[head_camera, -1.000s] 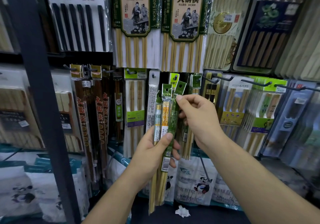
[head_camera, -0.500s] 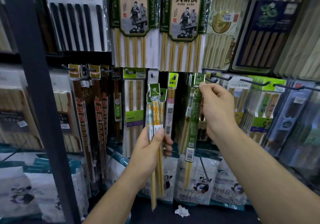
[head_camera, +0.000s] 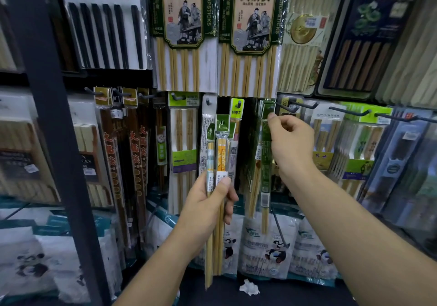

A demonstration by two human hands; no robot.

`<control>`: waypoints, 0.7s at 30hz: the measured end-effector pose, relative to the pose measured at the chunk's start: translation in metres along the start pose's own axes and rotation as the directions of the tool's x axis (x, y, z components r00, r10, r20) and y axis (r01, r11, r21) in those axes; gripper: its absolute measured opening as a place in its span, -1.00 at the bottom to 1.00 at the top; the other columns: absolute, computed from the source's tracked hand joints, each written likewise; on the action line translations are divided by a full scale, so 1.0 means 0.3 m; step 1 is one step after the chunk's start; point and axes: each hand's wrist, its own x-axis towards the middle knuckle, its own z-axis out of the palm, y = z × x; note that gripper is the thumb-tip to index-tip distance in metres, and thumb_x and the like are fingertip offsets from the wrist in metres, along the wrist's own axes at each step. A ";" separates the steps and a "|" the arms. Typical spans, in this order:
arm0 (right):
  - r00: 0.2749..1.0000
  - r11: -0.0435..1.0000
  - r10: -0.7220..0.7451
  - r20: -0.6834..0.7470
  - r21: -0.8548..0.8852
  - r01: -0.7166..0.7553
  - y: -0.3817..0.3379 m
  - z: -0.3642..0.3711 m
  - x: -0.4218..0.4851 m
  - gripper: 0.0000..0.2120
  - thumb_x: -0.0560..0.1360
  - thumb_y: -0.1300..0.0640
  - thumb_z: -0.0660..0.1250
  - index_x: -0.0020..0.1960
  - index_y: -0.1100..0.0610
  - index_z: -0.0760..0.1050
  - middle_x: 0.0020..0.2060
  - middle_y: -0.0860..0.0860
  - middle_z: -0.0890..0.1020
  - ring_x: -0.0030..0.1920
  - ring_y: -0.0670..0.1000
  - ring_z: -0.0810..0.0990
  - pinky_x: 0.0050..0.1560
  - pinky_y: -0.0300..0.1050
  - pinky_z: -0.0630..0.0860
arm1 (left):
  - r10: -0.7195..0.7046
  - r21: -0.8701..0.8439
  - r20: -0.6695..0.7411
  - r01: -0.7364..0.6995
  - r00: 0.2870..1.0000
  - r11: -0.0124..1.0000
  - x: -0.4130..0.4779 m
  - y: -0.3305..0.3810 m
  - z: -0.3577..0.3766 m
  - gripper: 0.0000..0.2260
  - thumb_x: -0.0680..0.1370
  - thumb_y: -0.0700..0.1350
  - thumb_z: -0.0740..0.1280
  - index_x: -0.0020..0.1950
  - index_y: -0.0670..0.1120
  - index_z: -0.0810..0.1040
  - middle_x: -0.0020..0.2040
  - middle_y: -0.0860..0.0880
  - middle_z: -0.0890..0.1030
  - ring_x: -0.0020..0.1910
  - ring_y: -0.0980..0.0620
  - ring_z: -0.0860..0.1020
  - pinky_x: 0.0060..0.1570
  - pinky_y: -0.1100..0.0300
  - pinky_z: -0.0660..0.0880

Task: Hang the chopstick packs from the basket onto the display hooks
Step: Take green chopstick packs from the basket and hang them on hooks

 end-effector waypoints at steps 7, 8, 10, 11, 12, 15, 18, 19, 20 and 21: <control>0.999 0.999 0.023 -0.048 -0.033 -0.025 0.019 -0.007 -0.020 -0.74 0.58 -0.06 0.38 -0.18 0.08 0.53 -0.37 -0.11 0.49 -0.39 -0.18 0.42 -0.23 -0.20 0.41 | -0.005 -0.019 0.007 0.005 1.000 1.000 -0.001 0.004 -0.001 -0.76 0.50 0.16 0.44 -0.04 0.02 0.56 -0.19 -0.05 0.64 -0.37 0.01 0.55 -0.42 0.18 0.52; 0.998 0.999 0.043 -0.053 -0.015 -0.044 0.018 -0.010 -0.032 -0.72 0.59 -0.05 0.37 -0.19 0.11 0.51 -0.37 -0.08 0.49 -0.41 -0.19 0.41 -0.23 -0.19 0.42 | -0.003 -0.022 0.007 0.003 1.000 1.000 -0.002 0.006 0.000 -0.77 0.50 0.15 0.45 -0.04 0.02 0.56 -0.19 -0.05 0.64 -0.37 0.01 0.56 -0.42 0.18 0.52; 0.998 0.998 0.069 0.006 0.000 -0.069 0.010 -0.018 -0.064 -0.65 0.62 -0.06 0.33 -0.19 0.20 0.55 -0.38 -0.02 0.54 -0.41 -0.18 0.45 -0.22 -0.16 0.44 | -0.002 -0.025 0.003 0.002 1.000 1.000 -0.004 0.008 0.003 -0.80 0.53 0.10 0.46 -0.01 0.01 0.56 -0.20 -0.06 0.64 -0.35 0.00 0.57 -0.43 0.18 0.51; 0.995 0.998 0.067 0.071 0.008 -0.068 0.002 -0.021 -0.083 -0.65 0.62 -0.06 0.32 -0.17 0.19 0.60 -0.36 -0.03 0.60 -0.38 -0.18 0.50 -0.22 -0.19 0.48 | -0.001 -0.028 0.002 0.001 1.000 1.000 -0.004 0.009 0.005 -0.81 0.55 0.07 0.46 0.01 -0.01 0.55 -0.20 -0.07 0.64 -0.35 -0.01 0.57 -0.44 0.18 0.51; 0.987 0.998 0.057 0.148 0.022 -0.061 -0.007 -0.024 -0.102 -0.69 0.62 -0.05 0.33 -0.16 0.12 0.65 -0.33 -0.08 0.65 -0.36 -0.21 0.54 -0.23 -0.27 0.50 | 0.002 -0.034 0.003 -0.002 1.000 0.999 -0.005 0.009 0.007 -0.80 0.56 0.05 0.45 0.04 -0.02 0.54 -0.20 -0.07 0.65 -0.34 -0.02 0.58 -0.45 0.18 0.51; 0.953 0.997 0.003 0.303 0.070 -0.026 -0.039 -0.020 -0.140 -0.79 0.60 -0.03 0.37 -0.15 0.00 0.68 -0.27 -0.12 0.69 -0.33 -0.26 0.57 -0.32 -0.43 0.46 | 0.003 -0.034 0.024 -0.002 1.000 0.999 -0.009 0.010 0.015 -0.81 0.56 -0.01 0.46 0.09 -0.03 0.54 -0.20 -0.10 0.66 -0.34 -0.04 0.60 -0.46 0.18 0.51; 0.945 0.995 -0.010 0.328 0.095 -0.022 -0.057 -0.010 -0.148 -0.81 0.59 0.04 0.40 -0.18 0.03 0.65 -0.31 -0.09 0.65 -0.33 -0.20 0.55 -0.32 -0.40 0.46 | 0.000 -0.037 0.044 0.001 0.999 0.999 -0.013 0.013 0.018 -0.89 0.56 0.00 0.44 0.04 0.05 0.57 -0.18 -0.09 0.67 -0.33 -0.05 0.61 -0.46 0.18 0.51; 0.943 0.995 -0.001 0.332 0.092 -0.031 -0.059 -0.008 -0.149 -0.81 0.60 0.05 0.39 -0.18 0.04 0.65 -0.31 -0.07 0.64 -0.33 -0.18 0.55 -0.32 -0.37 0.46 | -0.005 -0.060 0.048 0.008 0.999 0.998 -0.015 0.014 0.018 -0.90 0.57 0.03 0.43 0.04 0.06 0.58 -0.17 -0.10 0.67 -0.33 -0.05 0.61 -0.47 0.18 0.50; 0.942 0.995 0.010 0.336 0.090 -0.043 -0.059 -0.008 -0.150 -0.80 0.60 0.05 0.39 -0.18 0.05 0.65 -0.30 -0.04 0.64 -0.33 -0.17 0.54 -0.32 -0.35 0.45 | -0.021 -0.102 0.045 0.025 0.999 0.994 -0.016 0.016 0.019 -0.90 0.59 0.06 0.39 0.03 0.06 0.60 -0.16 -0.12 0.67 -0.33 -0.06 0.61 -0.48 0.18 0.49; 0.941 0.994 0.023 0.336 0.091 -0.056 -0.059 -0.009 -0.150 -0.80 0.60 0.05 0.38 -0.17 0.05 0.65 -0.28 -0.02 0.64 -0.33 -0.16 0.54 -0.30 -0.32 0.44 | -0.042 -0.147 0.035 0.046 0.999 0.988 -0.017 0.016 0.019 -0.87 0.60 0.07 0.35 0.02 0.05 0.61 -0.15 -0.15 0.67 -0.33 -0.07 0.61 -0.48 0.17 0.49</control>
